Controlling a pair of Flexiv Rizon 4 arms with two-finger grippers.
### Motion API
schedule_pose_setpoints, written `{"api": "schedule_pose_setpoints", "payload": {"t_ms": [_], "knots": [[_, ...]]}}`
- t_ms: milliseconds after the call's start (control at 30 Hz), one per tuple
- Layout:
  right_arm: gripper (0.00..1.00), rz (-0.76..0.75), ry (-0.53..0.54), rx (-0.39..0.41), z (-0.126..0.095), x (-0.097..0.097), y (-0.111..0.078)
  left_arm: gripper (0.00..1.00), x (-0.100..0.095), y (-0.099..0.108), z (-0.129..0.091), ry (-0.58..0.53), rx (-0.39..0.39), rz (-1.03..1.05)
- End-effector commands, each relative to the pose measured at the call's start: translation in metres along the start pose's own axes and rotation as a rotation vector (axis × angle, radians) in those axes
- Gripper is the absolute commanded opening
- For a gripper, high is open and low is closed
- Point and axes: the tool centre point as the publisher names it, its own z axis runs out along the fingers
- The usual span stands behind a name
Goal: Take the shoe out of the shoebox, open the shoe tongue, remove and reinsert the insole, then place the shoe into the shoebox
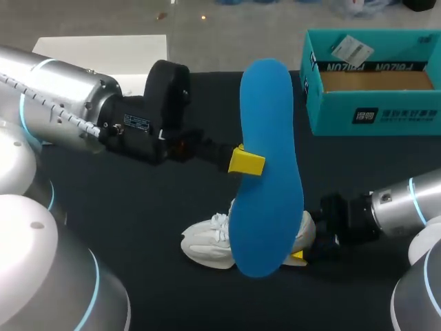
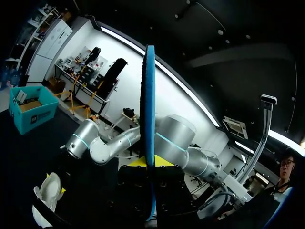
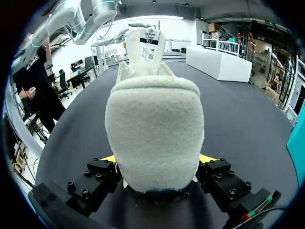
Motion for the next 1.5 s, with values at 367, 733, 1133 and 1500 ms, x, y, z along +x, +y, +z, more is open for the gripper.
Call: {"api": "schedule_pose_setpoints", "payload": {"t_ms": [367, 733, 1133, 1500], "knots": [[1.0, -0.036, -0.01, 0.054, -0.015, -0.002, 0.013, 0.0, 0.005, 0.002, 0.006, -0.01, 0.008, 0.0], [1.0, -0.042, -0.026, 0.218, -0.031, -0.004, 0.022, 0.0, 0.005, 0.002, 0.006, -0.01, 0.008, 0.0], [1.0, -0.085, 0.007, 0.563, -0.057, 0.004, 0.033, 0.0, 0.005, 0.002, 0.006, -0.01, 0.008, 0.0], [1.0, -0.092, -0.066, 0.68, -0.07, 0.011, 0.048, 0.0, 0.005, 0.002, 0.006, -0.01, 0.008, 0.0]]}}
